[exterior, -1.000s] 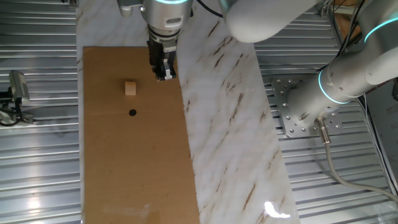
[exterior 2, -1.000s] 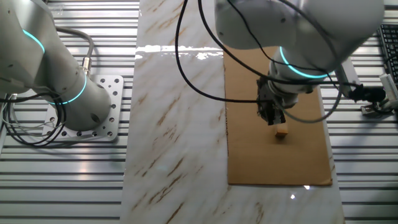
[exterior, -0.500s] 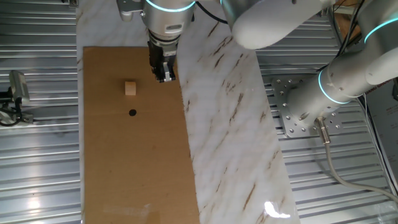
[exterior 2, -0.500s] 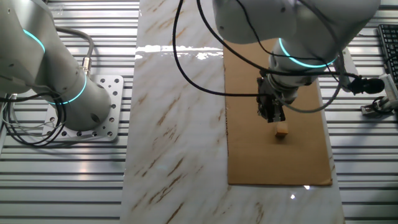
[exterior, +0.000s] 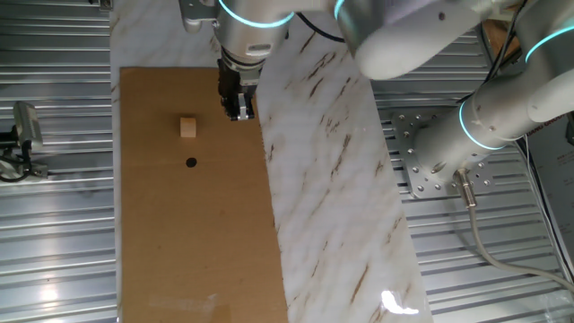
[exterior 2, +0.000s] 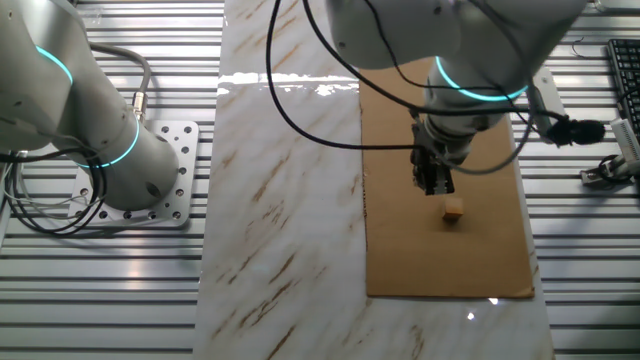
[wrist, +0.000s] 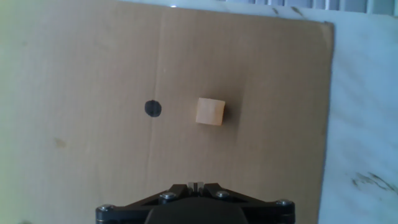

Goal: Hold a small block with the gripper and sweep it from left to right on the table

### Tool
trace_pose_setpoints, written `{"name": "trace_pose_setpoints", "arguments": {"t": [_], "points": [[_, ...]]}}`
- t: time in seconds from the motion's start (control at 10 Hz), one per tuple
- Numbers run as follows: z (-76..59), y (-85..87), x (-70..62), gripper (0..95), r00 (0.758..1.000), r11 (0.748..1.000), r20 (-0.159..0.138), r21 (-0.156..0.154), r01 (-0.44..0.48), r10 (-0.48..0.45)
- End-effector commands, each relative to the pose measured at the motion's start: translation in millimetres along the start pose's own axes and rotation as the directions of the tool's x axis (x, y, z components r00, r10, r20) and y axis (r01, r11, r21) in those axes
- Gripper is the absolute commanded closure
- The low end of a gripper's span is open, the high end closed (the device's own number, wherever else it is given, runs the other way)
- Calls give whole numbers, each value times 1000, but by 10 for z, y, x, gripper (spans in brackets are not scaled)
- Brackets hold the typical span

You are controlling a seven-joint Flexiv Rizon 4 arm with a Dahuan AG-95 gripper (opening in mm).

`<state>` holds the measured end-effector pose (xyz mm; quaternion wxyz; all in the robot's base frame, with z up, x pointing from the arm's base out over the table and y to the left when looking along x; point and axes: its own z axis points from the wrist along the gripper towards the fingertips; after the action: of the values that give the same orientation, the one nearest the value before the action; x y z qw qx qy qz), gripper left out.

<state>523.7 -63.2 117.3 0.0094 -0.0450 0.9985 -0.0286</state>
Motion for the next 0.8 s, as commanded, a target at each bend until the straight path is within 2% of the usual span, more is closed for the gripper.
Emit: {"name": "trace_pose_setpoints", "arguments": {"t": [0.1,0.4,0.8], "points": [[-1,-9,-1,950,999,1000,32,13,-17,17],[-1,-9,-1,950,997,998,40,26,-61,60],[-1,-9,-1,950,996,997,48,28,-78,77]]}}
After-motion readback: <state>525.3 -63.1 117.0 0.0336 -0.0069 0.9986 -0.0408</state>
